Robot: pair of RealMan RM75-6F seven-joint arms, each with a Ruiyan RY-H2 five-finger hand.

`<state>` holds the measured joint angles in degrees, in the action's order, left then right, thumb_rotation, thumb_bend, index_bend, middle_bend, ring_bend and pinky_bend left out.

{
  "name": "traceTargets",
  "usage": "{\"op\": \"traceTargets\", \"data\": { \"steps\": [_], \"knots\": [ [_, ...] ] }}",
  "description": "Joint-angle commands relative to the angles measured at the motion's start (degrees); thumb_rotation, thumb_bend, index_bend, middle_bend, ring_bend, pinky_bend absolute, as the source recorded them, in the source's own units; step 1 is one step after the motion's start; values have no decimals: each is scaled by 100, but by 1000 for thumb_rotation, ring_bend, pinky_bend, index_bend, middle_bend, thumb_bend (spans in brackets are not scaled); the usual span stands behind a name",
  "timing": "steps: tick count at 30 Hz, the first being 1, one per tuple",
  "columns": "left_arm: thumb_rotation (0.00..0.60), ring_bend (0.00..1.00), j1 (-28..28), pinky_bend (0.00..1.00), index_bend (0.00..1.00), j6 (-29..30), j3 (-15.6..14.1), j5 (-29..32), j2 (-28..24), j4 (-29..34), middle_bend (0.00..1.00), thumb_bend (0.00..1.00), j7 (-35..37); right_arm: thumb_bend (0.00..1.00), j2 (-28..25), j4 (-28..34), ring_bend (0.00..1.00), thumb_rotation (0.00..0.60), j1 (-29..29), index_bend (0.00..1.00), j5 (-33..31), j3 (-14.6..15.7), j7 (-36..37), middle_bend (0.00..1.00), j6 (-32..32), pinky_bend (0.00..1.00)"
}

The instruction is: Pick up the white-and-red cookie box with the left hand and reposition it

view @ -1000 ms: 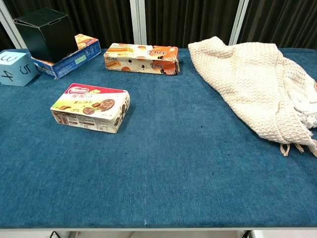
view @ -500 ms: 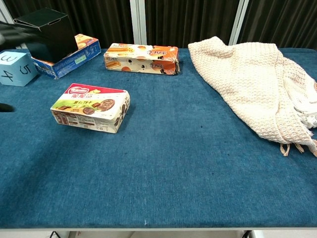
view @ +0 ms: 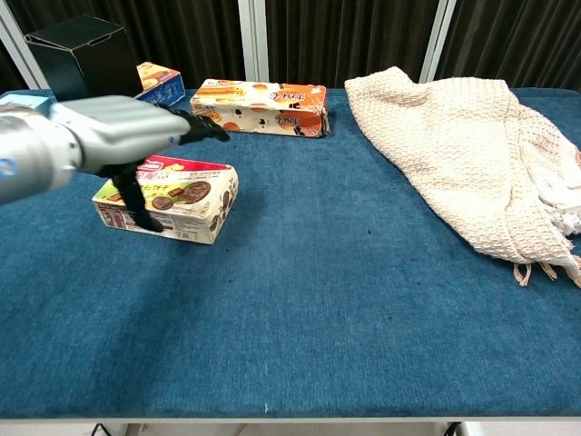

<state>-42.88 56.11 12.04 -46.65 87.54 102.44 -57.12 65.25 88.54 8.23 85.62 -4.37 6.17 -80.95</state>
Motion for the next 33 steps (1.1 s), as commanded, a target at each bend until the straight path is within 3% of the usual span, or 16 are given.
{"op": "traceTargets", "data": {
  "steps": [1, 7, 18, 24, 29, 33],
  "knots": [
    [600, 0, -654, 0, 0, 37, 107, 1007, 524, -498, 0, 0, -521, 147, 20, -46, 0, 600, -2, 0, -12, 5, 39, 44, 12, 0],
    [600, 0, -1190, 0, 0, 147, 89, 2030, 781, -968, 0, 0, -874, 147, 44, -136, 0, 600, -23, 0, -47, 14, 122, 44, 17, 0],
    [600, 0, -1574, 0, 31, 241, 52, 2991, 707, -1071, 20, 0, -753, 147, 89, -280, 0, 600, -44, 0, -108, 28, 250, 44, 66, 0],
    [600, 79, -1433, 28, 279, 119, 91, 2599, 637, -1098, 253, 0, 18, 148, 96, -303, 0, 600, -37, 0, -109, 31, 267, 44, 88, 0],
    [600, 177, -1008, 174, 367, -171, 243, 1855, 241, -814, 350, 0, 1268, 147, 85, -298, 0, 600, -41, 0, -104, 26, 283, 44, 77, 0],
    [600, 185, -468, 193, 369, -721, 530, 1016, -148, -574, 355, 0, 2869, 147, 94, -306, 0, 600, -48, 0, -87, 32, 296, 44, 59, 0]
  ]
}}
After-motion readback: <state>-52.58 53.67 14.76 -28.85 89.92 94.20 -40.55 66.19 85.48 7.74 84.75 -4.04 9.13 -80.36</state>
